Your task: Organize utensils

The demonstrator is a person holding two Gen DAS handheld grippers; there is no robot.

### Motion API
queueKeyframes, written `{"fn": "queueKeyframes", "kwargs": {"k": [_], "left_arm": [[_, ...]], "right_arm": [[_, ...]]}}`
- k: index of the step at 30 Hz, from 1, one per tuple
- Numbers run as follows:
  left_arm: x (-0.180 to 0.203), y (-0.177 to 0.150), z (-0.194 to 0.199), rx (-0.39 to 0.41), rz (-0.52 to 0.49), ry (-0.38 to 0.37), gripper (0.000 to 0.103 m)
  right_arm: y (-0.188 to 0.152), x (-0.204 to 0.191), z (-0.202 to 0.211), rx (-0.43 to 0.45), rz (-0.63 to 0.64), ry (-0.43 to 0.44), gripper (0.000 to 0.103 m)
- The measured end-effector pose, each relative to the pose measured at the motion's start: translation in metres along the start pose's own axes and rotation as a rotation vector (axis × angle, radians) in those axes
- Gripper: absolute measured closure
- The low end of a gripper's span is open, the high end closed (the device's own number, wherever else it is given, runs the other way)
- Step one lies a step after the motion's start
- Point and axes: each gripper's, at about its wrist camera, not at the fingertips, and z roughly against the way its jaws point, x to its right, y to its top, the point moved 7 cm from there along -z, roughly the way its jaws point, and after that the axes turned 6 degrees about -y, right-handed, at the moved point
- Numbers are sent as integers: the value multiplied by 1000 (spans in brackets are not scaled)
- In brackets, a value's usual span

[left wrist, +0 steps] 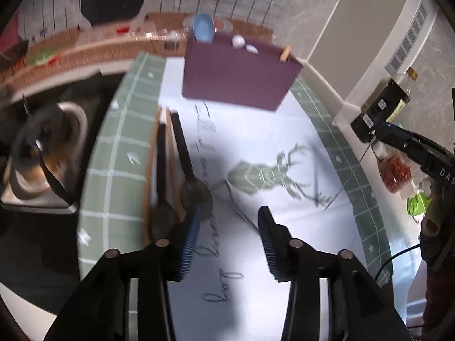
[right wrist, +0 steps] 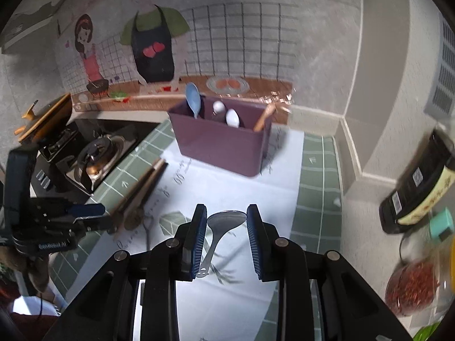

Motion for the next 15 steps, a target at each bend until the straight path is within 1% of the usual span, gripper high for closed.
{"fn": "queueKeyframes", "kwargs": {"k": [1,3,5,7,8,9,10,13,15], "left_arm": [[2,-5,-4,-1,3,-4,56],[1,-12,-6,17,19,23,54],[-1,-18,-6,58,37,58,51],[-1,-21,-3,116,43,82,50],[-1,-22,-1,152,35,89,45],[0,-22,-2,175,19,96,41],[-1,-21,-3,188,5,119,35],[-8,-18,-11,187,33,141,35],[-13,-15,-16,191,59,168,38]], "right_arm": [[-4,2,-1,-6,-2,-3,77],[-9,6,-3,-18,-4,-6,77],[-15,9,-5,-31,-10,-8,77],[-19,10,-7,-38,-7,-9,77],[-21,10,-8,-39,-4,-11,77],[-22,9,-9,-39,-3,-9,77],[-23,8,-10,-40,-1,-5,77],[-23,5,-11,-41,4,8,77],[-22,3,-13,-41,14,16,77]]}}
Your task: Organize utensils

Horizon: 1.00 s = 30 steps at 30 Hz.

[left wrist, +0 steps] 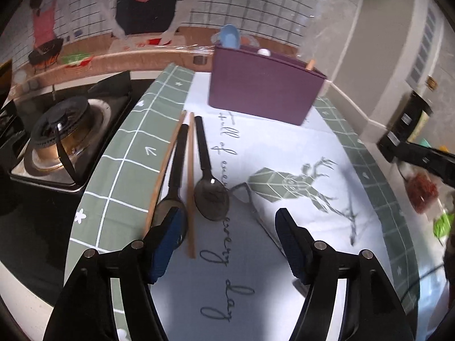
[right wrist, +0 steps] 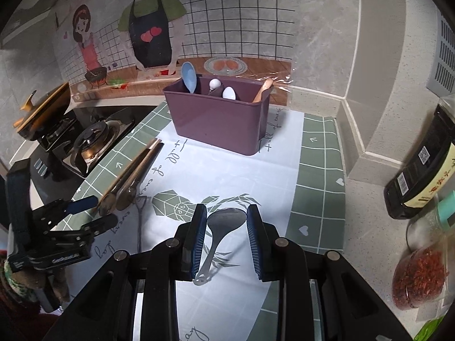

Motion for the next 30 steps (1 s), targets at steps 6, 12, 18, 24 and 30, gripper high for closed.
{"fn": "queueKeyframes", "kwargs": {"k": [6,12,18,24,30], "left_arm": [[-8,-2,-19,-26,48,86,59],[-14,-3,-32,-45,83,82,59],[-11,5,-40,-28,56,81,59],[-11,9,-46,-28,5,172,67],[-13,8,-18,5,-20,141,71]], "right_arm": [[1,-1,-3,2,21,29,77],[3,6,-10,-4,24,53,77],[5,7,-13,-1,24,55,77],[11,7,-22,5,20,72,77],[17,4,-21,25,20,75,77]]}}
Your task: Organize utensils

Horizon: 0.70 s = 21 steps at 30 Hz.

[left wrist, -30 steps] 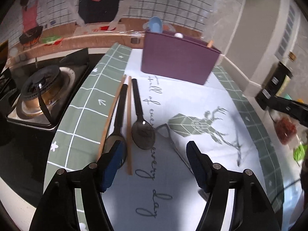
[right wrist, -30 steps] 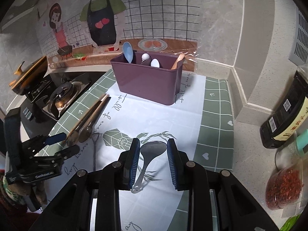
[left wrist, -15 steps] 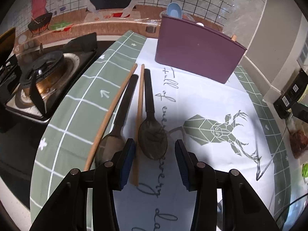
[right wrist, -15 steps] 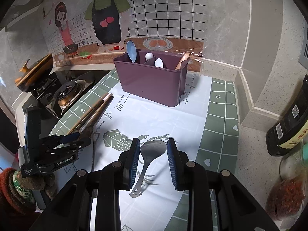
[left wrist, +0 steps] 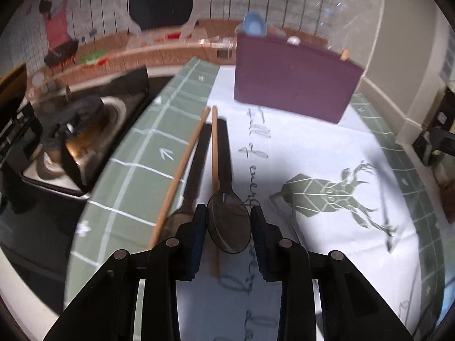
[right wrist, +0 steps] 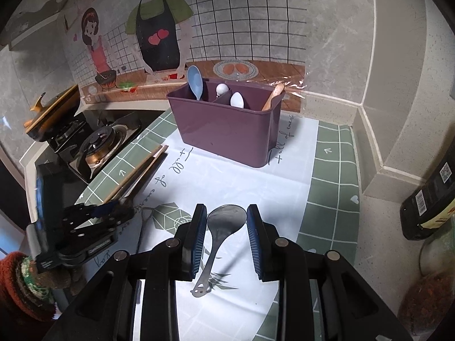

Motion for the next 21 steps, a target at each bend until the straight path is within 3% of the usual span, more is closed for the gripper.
{"fn": "queueKeyframes", "kwargs": {"k": [5,7,12,15,19,21], "left_arm": [[16,25,56,105,-119,-21,77],[19,37,70,120,-148,-32,91],[14,58,73,88,-116,-120,98],[8,64,67,70,-105,-133,99],[2,56,59,25,-93,-162,99],[3,47,48,-14,-81,-213,99]], "right_arm": [[11,-3,8,30,4,-2,77],[17,-5,12,45,1,0,77],[29,-14,19,72,7,0,77],[33,-18,18,69,7,-1,77],[31,-21,17,58,8,-10,77],[27,-20,16,50,4,-13,77]]}}
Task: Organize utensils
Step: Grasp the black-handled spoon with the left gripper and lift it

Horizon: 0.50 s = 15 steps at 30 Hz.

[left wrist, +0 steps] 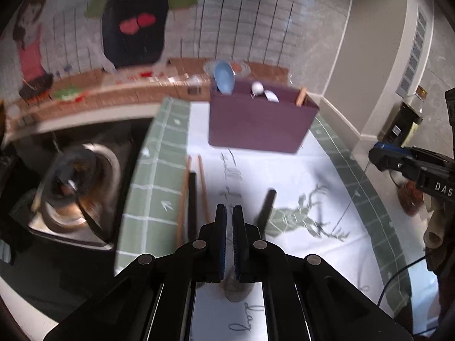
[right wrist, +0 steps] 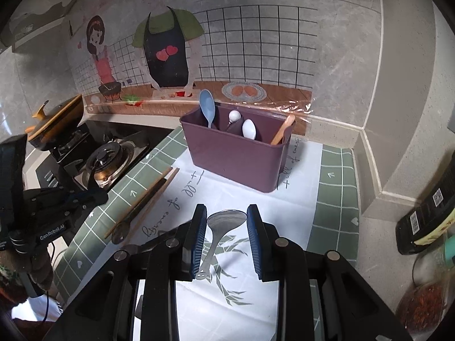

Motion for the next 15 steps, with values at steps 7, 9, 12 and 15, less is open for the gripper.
{"fn": "queueKeyframes", "kwargs": {"k": [7,9,12,15], "left_arm": [[29,-22,-55,-161,-108,-150,78],[35,-21,-77,-219,-141,-138,78],[36,-18,-101,-280,-166,-99,78],[37,-16,-112,-299,-205,-45,78]], "right_arm": [[-14,6,-2,-35,-9,-14,77],[-17,8,-2,-42,-16,-15,77],[-20,11,-4,-51,-25,-21,77],[-22,11,-2,-47,-22,-29,77]]}}
